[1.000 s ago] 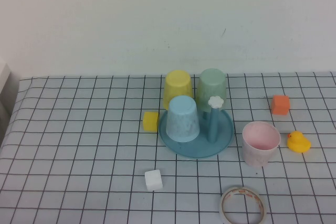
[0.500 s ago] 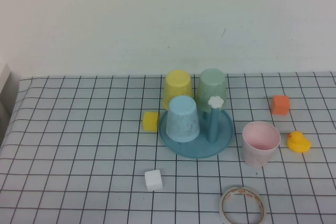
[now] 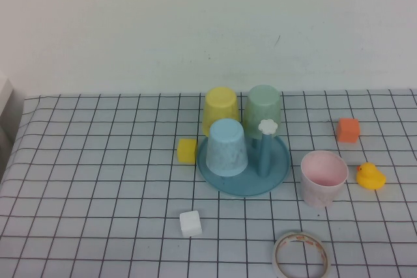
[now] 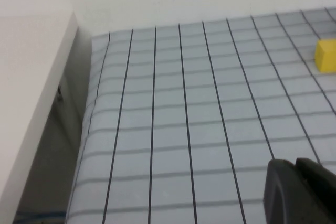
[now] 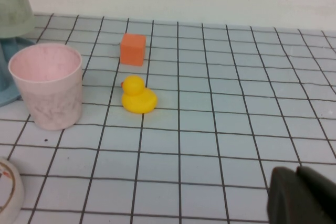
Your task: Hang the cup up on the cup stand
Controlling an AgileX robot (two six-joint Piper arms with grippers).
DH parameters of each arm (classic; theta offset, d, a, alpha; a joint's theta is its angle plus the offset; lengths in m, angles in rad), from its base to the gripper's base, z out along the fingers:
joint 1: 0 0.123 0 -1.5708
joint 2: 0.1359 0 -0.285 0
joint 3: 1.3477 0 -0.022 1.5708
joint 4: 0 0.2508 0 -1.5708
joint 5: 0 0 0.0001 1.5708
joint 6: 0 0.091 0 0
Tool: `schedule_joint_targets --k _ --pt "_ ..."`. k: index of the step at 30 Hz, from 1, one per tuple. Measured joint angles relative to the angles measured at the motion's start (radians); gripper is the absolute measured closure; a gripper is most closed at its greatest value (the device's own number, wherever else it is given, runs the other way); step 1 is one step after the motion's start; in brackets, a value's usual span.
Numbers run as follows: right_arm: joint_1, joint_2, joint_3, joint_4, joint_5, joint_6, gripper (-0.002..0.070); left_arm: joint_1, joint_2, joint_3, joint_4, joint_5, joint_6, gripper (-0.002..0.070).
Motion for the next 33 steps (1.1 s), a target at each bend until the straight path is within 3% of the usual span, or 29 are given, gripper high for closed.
schedule_joint_targets --k 5,12,16,33 --pt "0.0 0.0 0.011 -0.001 -0.099 0.0 0.0678 0.0 0.0 0.007 0.01 -0.174 0.0 0.0676" --pt "0.0 0.0 0.011 -0.001 -0.472 0.0 0.0678 0.0 0.0 0.007 0.036 -0.596 0.0 0.0676" --pt "0.0 0.0 0.011 -0.001 -0.597 0.0 0.0678 0.0 0.0 0.007 0.039 -0.745 0.0 0.0676" --pt "0.0 0.0 0.011 0.036 -0.734 0.006 0.0678 0.0 0.0 0.007 0.023 -0.868 -0.021 0.0676"
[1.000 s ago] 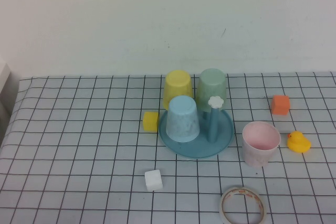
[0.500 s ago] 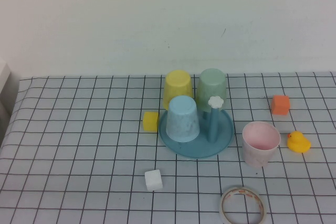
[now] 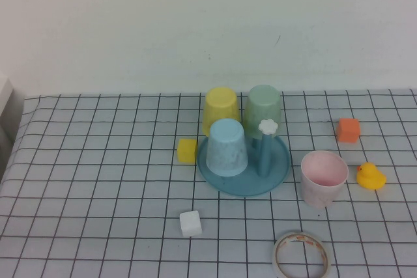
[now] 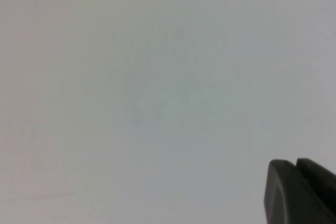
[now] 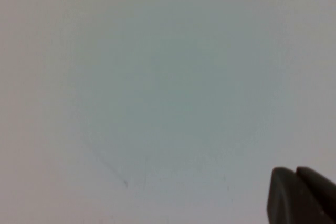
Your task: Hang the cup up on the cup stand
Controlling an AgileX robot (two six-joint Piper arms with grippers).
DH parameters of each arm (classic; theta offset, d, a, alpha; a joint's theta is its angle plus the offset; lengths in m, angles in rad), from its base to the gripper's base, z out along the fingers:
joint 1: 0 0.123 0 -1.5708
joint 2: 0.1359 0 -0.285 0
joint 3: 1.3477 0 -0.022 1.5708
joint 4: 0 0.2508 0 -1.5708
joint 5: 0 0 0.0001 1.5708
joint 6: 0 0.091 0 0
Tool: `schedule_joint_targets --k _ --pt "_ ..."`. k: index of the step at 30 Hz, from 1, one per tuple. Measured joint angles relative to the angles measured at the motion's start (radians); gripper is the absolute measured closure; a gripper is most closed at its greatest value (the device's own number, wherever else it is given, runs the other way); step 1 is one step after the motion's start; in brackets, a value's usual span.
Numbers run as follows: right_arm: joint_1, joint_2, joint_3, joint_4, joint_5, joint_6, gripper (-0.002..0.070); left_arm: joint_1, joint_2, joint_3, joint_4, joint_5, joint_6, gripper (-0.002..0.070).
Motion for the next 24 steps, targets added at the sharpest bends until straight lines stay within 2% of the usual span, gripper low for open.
schedule_joint_targets --k 3,6,11,16,21,24 --pt "0.0 0.0 -0.002 0.004 -0.07 0.002 0.0678 0.0 0.0 0.0 -0.007 0.009 -0.001 0.0676" --pt "0.0 0.0 -0.047 -0.002 -0.016 0.002 0.0678 0.0 0.0 -0.063 -0.01 0.111 0.025 0.0676" --pt "0.0 0.028 -0.298 -0.073 0.338 -0.005 0.0678 0.0 0.083 -0.325 -0.013 0.455 0.062 0.0676" --pt "0.0 0.168 -0.422 -0.129 0.555 -0.008 0.0678 0.0 0.272 -0.486 -0.03 0.726 0.054 0.0676" --pt "0.0 0.346 -0.44 -0.132 0.751 -0.108 0.0678 0.0 0.373 -0.519 -0.129 0.816 0.053 0.0676" --pt "0.0 0.475 -0.45 -0.058 0.859 -0.211 0.0678 0.0 0.393 -0.519 -0.197 0.861 0.053 0.0677"
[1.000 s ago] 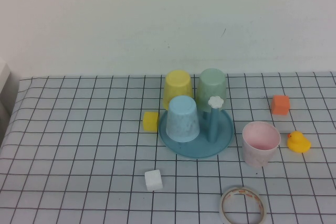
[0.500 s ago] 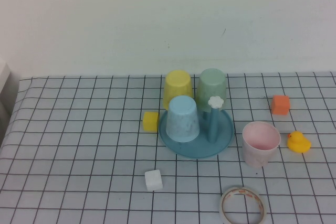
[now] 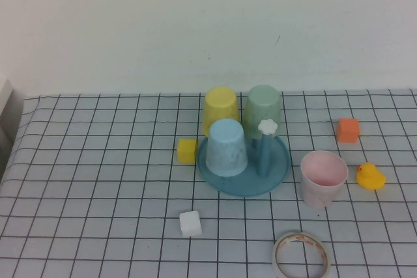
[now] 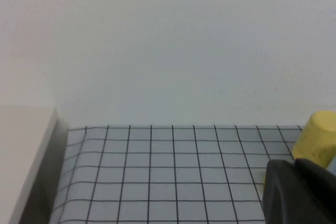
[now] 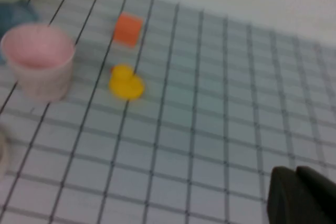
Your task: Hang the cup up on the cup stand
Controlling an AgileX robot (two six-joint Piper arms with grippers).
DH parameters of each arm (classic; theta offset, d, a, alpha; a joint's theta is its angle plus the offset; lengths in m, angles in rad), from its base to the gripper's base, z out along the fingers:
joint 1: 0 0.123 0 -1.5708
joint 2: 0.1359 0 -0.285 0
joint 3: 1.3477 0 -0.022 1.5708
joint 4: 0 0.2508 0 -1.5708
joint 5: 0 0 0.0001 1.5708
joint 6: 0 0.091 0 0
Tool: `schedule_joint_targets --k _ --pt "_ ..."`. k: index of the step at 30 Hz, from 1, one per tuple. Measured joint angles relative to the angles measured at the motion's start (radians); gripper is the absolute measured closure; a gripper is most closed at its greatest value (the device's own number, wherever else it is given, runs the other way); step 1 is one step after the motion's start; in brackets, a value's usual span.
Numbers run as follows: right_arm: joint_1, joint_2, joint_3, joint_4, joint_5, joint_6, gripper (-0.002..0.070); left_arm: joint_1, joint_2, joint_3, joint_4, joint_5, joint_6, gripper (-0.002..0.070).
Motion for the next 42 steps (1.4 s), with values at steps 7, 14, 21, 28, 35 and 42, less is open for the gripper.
schedule_joint_targets --k 7,14,21,28,35,42 --pt "0.0 0.328 -0.121 0.449 0.122 -0.448 0.0678 0.0 0.004 0.0 -0.034 0.023 -0.001 0.0676" --pt "0.003 0.705 -0.28 0.816 0.18 -0.929 0.0678 0.0 0.004 0.032 -0.042 0.114 -0.001 0.0676" --pt "0.09 1.059 -0.486 0.86 0.156 -1.01 0.0678 0.0 0.004 0.117 -0.042 0.203 0.003 0.0676" --pt "0.193 1.337 -0.725 0.747 0.124 -0.98 0.061 0.0 0.004 0.158 -0.057 0.21 0.057 0.0676" --pt "0.193 1.507 -0.874 0.619 0.119 -0.872 0.0384 0.0 0.004 0.172 -0.057 0.179 0.079 0.0676" --pt "0.193 1.617 -0.915 0.617 0.093 -0.863 0.035 0.0 0.004 0.178 -0.061 0.166 0.079 0.0676"
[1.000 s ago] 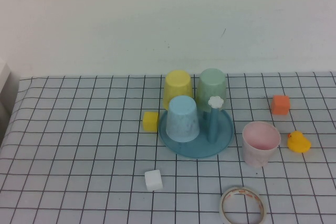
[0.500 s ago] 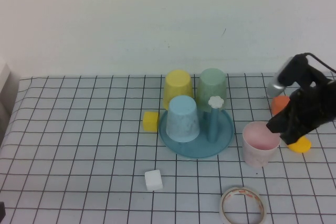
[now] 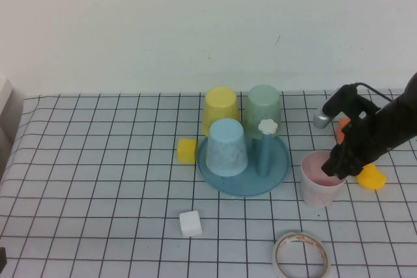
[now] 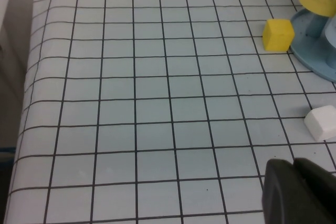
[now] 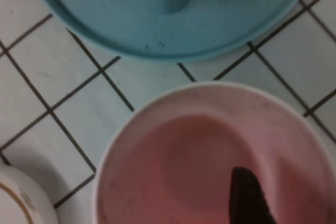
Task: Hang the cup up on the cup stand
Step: Pick up the cup from the table, then adjust the cup with two arms
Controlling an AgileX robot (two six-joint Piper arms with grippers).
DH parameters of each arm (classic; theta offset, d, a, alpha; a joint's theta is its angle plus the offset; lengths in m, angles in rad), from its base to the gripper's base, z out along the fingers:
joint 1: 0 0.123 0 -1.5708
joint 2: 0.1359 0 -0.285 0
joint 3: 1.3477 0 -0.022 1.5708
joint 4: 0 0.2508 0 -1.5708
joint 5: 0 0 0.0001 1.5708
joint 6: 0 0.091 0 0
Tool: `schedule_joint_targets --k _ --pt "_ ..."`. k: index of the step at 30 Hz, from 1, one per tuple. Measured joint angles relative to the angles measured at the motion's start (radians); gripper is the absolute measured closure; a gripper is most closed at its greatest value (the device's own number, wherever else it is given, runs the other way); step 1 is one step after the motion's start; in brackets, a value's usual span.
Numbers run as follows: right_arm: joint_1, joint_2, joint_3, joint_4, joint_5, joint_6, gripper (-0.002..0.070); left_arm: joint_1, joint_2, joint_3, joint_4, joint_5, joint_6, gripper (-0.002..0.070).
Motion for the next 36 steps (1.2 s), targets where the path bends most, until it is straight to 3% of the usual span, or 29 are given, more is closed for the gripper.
schedule_joint_targets --k 7,9,13,15,29,32,36 --pt "0.0 0.047 0.0 0.0 -0.007 0.024 0.0379 0.0 0.0 0.0 0.0 -0.013 0.0 0.0676" --pt "0.0 0.047 -0.001 0.0 -0.003 0.026 0.0435 0.0 0.0 0.0 0.0 -0.016 0.0 0.0676" --pt "0.0 0.045 -0.001 0.0 0.024 0.026 0.0613 0.0 0.0 0.0 0.0 -0.017 0.0 0.0676" --pt "0.0 0.039 -0.001 -0.005 0.047 0.026 0.0643 0.0 0.0 0.0 0.0 -0.017 0.002 0.0676" --pt "0.0 -0.265 -0.001 -0.07 0.141 0.028 0.0649 0.0 0.0 0.0 0.032 -0.024 0.001 0.0676" --pt "0.0 -0.363 -0.001 -0.004 0.143 0.011 0.0649 0.0 0.0 0.0 0.065 -0.083 0.001 0.0676" --pt "0.0 -0.482 -0.001 0.212 0.127 -0.137 0.0649 0.0 0.0 0.0 0.086 -0.284 0.001 0.0676"
